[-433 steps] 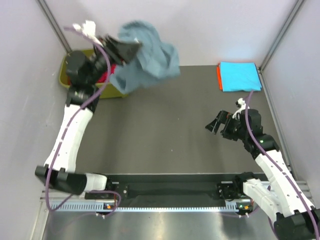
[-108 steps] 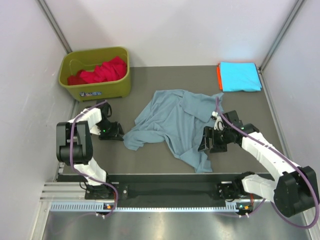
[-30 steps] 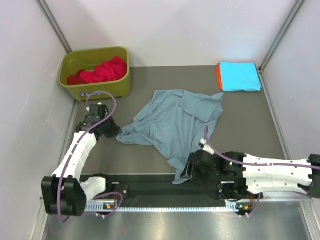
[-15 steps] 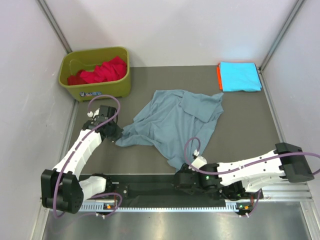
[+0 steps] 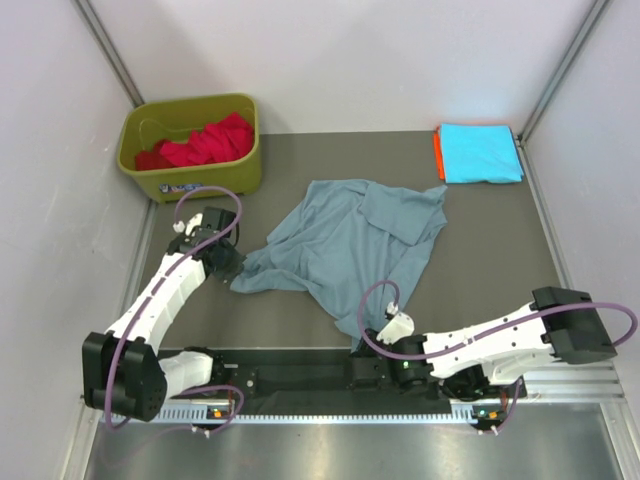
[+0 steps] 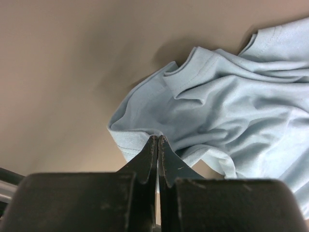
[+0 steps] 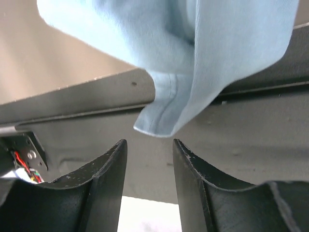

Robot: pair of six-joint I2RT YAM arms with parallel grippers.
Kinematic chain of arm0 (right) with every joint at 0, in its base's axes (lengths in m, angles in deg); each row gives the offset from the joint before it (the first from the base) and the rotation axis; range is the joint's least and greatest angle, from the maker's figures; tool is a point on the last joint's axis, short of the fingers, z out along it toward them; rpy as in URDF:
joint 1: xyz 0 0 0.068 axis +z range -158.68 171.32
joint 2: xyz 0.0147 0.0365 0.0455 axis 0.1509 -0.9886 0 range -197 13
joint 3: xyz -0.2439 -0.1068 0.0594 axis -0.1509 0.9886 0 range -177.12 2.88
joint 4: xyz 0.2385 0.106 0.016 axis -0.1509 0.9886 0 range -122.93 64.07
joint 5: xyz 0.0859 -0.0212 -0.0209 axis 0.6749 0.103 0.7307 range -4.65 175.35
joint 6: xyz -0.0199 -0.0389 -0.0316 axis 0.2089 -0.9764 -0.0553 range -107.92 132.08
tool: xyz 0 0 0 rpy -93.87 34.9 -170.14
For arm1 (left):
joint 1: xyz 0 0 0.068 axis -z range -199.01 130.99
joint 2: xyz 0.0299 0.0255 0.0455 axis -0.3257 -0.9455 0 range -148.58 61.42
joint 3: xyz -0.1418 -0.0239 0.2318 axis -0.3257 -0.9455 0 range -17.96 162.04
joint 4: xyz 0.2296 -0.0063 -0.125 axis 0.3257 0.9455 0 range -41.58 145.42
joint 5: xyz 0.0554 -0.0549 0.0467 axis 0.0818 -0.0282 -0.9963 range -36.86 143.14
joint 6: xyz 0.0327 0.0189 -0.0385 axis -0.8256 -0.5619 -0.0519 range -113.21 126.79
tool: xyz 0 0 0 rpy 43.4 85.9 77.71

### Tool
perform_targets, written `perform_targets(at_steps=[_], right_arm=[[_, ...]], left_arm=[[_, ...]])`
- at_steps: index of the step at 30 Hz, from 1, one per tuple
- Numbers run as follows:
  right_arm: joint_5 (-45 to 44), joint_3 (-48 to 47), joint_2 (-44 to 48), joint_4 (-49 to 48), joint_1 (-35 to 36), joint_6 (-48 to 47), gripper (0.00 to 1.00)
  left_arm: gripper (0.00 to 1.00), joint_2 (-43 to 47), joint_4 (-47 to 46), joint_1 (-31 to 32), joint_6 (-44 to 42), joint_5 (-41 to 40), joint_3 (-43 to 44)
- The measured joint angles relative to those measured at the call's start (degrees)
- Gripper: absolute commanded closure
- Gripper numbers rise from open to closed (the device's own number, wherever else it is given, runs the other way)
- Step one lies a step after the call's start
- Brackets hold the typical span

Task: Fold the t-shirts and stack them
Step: Flatten the tshirt out

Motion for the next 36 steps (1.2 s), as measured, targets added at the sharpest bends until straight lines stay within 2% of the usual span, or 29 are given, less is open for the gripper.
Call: perform_targets(at_steps=[18, 25, 33, 35, 36], right_arm=[[1.77, -0.02, -2.78, 0.83, -2.19, 0.02, 0.58], [2.05, 0.02, -4.50, -0.66, -4.00, 0.04, 0.67], [2.36, 0.02, -5.73, -1.75, -4.83, 0.26, 0.67], [2.84, 0.02, -6.21, -2.14, -4.83, 0.26, 0.71], [3.15, 0.02, -6.34, -2.38, -4.83, 0.22, 0.93]], left_arm=[[1.00, -0.74, 1.44, 0.07, -0.04, -1.68, 0.87], [1.00, -0.76, 1.46, 0.26, -0.11, -1.68, 0.87], [1.00, -0.76, 1.51, 1.01, -0.26, -1.70, 0.87], [1.00, -0.74, 1.51, 1.11, -0.26, -1.70, 0.87], [1.00, -0.74, 1.51, 1.11, -0.26, -1.70, 0.87]])
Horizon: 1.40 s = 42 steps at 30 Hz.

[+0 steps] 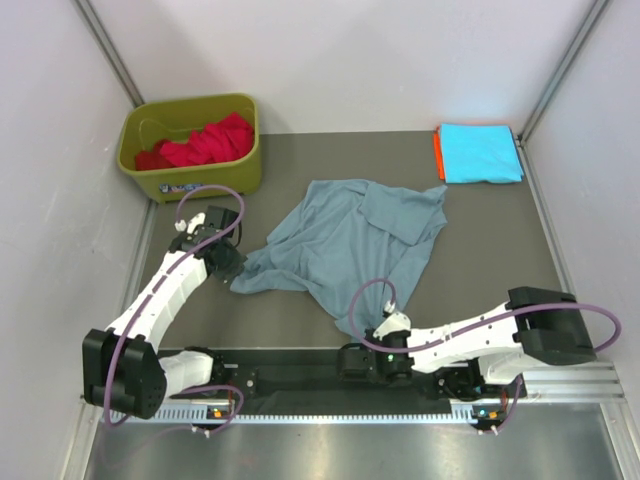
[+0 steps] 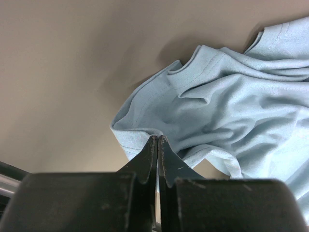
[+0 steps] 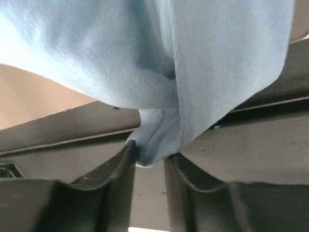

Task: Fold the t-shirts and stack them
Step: Flatten the tshirt out

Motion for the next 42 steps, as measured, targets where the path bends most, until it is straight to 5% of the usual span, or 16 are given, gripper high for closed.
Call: perform_targets(at_steps=[1, 10, 15, 19, 23, 29, 32, 36, 42], right_arm=[[0.28, 0.00, -0.09, -0.22, 0.00, -0.26, 1.00], [-1.40, 3.23, 4.04, -0.20, -0.04, 0.22, 1.00], [-10.38, 7.74, 24.90, 9.29, -2.45, 0.17, 1.00], [-19.43, 6.99, 43.21, 12.92, -12.11, -1.38, 1.00], [-22.10, 2.78, 47.78, 10.45, -24.20, -17.00, 1.00], [-19.12, -6.34, 42.12, 3.63, -36.41, -43.95, 1.00], [-13.29, -12.04, 38.73, 1.16, -47.89, -58.38, 1.00], [-8.00, -22.43, 34.67, 1.03, -60.70, -73.07, 1.00], [-4.81, -37.11, 30.60, -1.27, -67.08, -87.69, 1.00]], left_arm=[[1.00, -0.02, 0.00, 0.00, 0.00, 0.00, 0.00], [1.00, 0.04, 0.26, 0.00, -1.33, -0.11, 0.20], [1.00, 0.37, 1.11, 0.00, -4.57, 0.09, 4.02], [1.00, 1.64, 0.33, -0.02, -8.72, 1.40, 8.48], [1.00, 4.96, -2.29, 0.00, -11.78, 3.67, 10.47], [1.00, 8.39, -5.09, 0.00, -14.97, 8.83, 12.83], [1.00, 8.35, -5.01, 0.00, -17.29, 10.01, 15.82], [1.00, 6.78, -1.36, 0.00, -20.94, 7.17, 24.57], [1.00, 2.73, 2.84, 0.00, -24.74, 0.81, 40.48]])
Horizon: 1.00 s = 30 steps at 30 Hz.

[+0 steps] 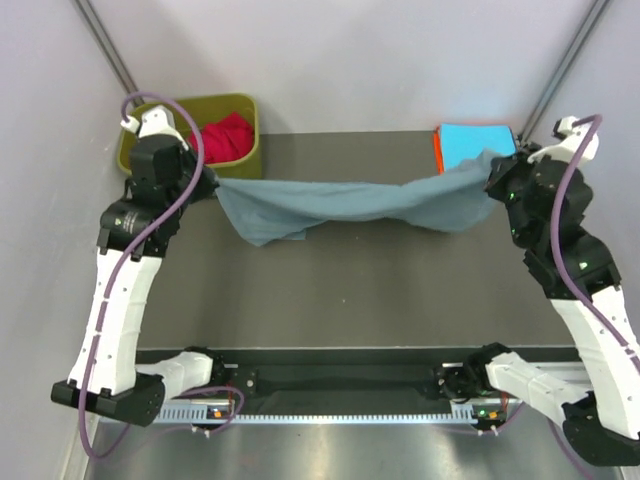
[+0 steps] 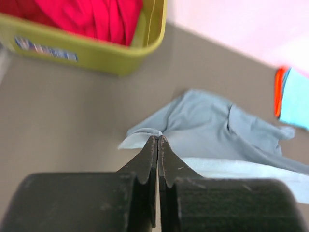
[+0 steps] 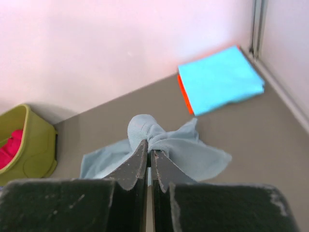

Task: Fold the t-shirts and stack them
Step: Flatten the tshirt out

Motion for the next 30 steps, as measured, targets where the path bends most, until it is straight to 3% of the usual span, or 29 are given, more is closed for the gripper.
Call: perform_targets(at_steps=[7, 13, 21, 30], right_arm=[[3.61, -12.55, -6.49, -7.45, -0.52, -11.67, 1.00], [6.27, -25.77, -9.77, -12.33, -0.61, -20.33, 1.00], [10.64, -34.71, -2.14, -18.88, -0.61, -29.22, 1.00], [17.92, -41.77, 4.31, -21.70, -0.63, -29.66, 1.00]], left_arm=[[1.00, -6.95, 0.00, 0.00, -2.80, 0.26, 16.96], [1.00, -9.73, -3.98, -0.07, -8.87, 13.44, 27.39], [1.00, -0.37, -8.52, -0.04, -12.90, 20.76, 28.79], [1.00, 11.69, -14.73, 0.00, -11.87, 24.48, 31.15]])
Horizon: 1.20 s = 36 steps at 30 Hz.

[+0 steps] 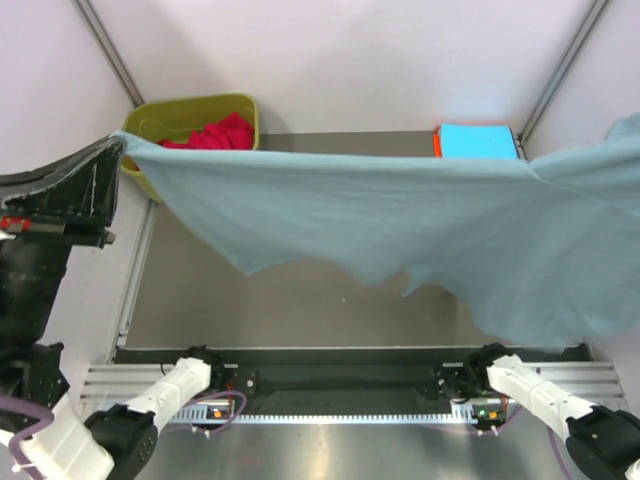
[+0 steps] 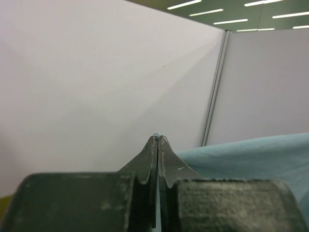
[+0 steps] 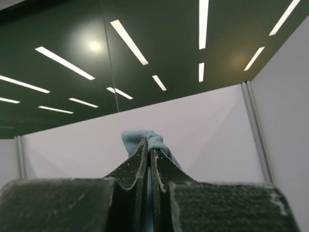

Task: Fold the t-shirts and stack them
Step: Flatten the tshirt out

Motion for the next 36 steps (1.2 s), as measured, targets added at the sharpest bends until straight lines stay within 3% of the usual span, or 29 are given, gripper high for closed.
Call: perform_targets(at_steps=[5, 11, 16, 25, 36], right_arm=[[1.55, 1.42, -0.02, -0.20, -0.04, 0.42, 1.00], [0.15, 6.19, -5.18, -2.78, -0.04, -1.75, 1.00], [-2.97, 15.54, -13.18, -6.64, -0.04, -4.96, 1.00], [-3.76, 35.89, -30.23, -12.61, -3.54, -7.48, 1.00], [-0.09, 30.84, -51.12, -17.57, -10.71, -3.69, 1.00]], left_arm=[[1.00, 1.55, -3.26, 0.00, 0.81, -0.24, -4.22], [1.00, -4.59, -3.43, 0.00, -1.11, -5.66, -8.15], [1.00, -15.67, -4.28, 0.00, -4.39, -13.68, -13.57], [1.00, -33.31, -13.88, -0.76, -9.22, -20.83, -33.33], [1.00, -48.83, -24.76, -2.69, -9.77, -21.53, -33.05]])
